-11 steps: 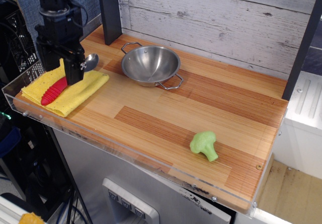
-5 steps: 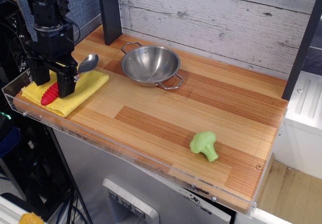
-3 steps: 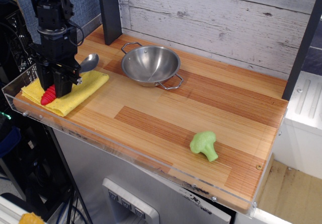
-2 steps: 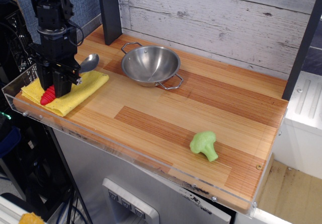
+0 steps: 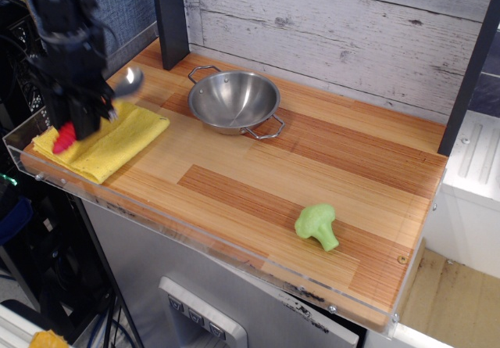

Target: Move the red spatula away by yellow cloth.

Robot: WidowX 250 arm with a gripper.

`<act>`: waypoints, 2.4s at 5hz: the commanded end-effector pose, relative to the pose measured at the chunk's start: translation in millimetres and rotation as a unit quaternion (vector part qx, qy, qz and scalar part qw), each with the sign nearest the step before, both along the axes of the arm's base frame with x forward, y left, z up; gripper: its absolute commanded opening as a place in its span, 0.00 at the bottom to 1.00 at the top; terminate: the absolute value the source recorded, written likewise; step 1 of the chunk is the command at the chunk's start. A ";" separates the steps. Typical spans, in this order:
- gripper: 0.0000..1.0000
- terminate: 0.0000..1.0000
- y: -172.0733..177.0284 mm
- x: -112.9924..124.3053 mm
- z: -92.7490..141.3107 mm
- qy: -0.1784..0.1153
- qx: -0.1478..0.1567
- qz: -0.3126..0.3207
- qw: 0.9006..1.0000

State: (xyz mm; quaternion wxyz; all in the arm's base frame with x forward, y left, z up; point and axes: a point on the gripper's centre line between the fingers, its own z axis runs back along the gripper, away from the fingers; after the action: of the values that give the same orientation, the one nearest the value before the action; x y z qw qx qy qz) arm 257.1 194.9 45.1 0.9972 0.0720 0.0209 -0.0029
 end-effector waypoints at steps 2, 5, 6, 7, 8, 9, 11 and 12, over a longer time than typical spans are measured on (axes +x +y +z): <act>0.00 0.00 -69.4 24.1 68.6 -0.071 -0.040 -0.012 0.997; 0.00 0.00 -200.0 46.8 71.0 -0.091 -0.068 -0.024 0.993; 0.00 0.00 -231.4 46.8 60.6 -0.093 -0.052 -0.016 0.994; 0.00 0.00 -253.3 50.3 51.5 -0.093 -0.044 -0.004 0.995; 0.00 0.00 -277.8 61.7 41.1 -0.080 -0.063 -0.006 0.995; 0.00 0.00 -287.5 71.6 30.9 -0.068 -0.073 -0.005 0.995; 0.00 0.00 -288.9 89.9 5.9 -0.047 -0.072 0.009 0.996; 0.00 0.00 -286.7 95.6 -14.9 -0.029 -0.063 0.013 0.998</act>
State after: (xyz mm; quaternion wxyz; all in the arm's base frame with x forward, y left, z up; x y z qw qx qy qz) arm 346.0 -93.3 10.7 0.9998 0.0138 0.0151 0.0071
